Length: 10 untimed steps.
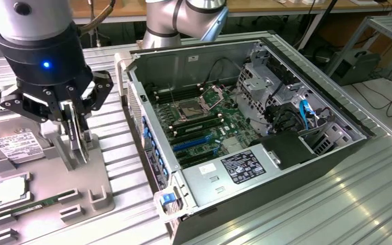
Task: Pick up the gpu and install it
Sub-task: 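Pick up the gpu and move the gpu toward the slot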
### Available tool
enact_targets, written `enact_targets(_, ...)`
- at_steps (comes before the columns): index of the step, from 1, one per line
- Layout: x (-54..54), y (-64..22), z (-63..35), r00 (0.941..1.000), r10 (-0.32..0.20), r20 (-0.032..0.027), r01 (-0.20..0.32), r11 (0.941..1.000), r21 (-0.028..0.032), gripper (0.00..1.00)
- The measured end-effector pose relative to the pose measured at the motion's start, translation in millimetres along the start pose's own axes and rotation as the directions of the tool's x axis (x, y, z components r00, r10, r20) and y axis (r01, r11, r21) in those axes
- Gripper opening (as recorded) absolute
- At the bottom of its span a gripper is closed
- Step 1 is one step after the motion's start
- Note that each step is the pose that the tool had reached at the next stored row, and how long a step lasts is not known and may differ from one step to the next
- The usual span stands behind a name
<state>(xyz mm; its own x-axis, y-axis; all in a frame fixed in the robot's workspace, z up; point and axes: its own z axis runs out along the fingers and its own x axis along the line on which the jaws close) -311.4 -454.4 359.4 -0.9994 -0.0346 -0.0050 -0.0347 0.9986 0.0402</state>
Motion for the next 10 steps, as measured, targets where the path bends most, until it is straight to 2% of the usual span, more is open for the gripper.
enact_targets(2,0.0,0.2,-5.4,1.0,0.0,0.0001,0.0,1.0,0.0001,0.29)
enact_targets(5,-0.1,1.0,-24.8,1.0,0.0,0.0,0.0,1.0,0.0006,0.29)
enact_targets(6,-0.2,1.7,-42.4,1.0,0.001,0.0001,-0.001,1.0,0.0005,0.29)
enact_targets(7,-0.3,2.1,-52.6,1.0,0.001,0.0001,-0.001,1.0,0.0016,0.29)
enact_targets(8,-0.4,3.0,-69.8,1.0,0.002,0.0,-0.002,1.0,0.0059,0.29)
enact_targets(10,-0.5,4.1,-86.7,1.0,0.003,-0.0002,-0.003,0.9999,0.0097,0.29)
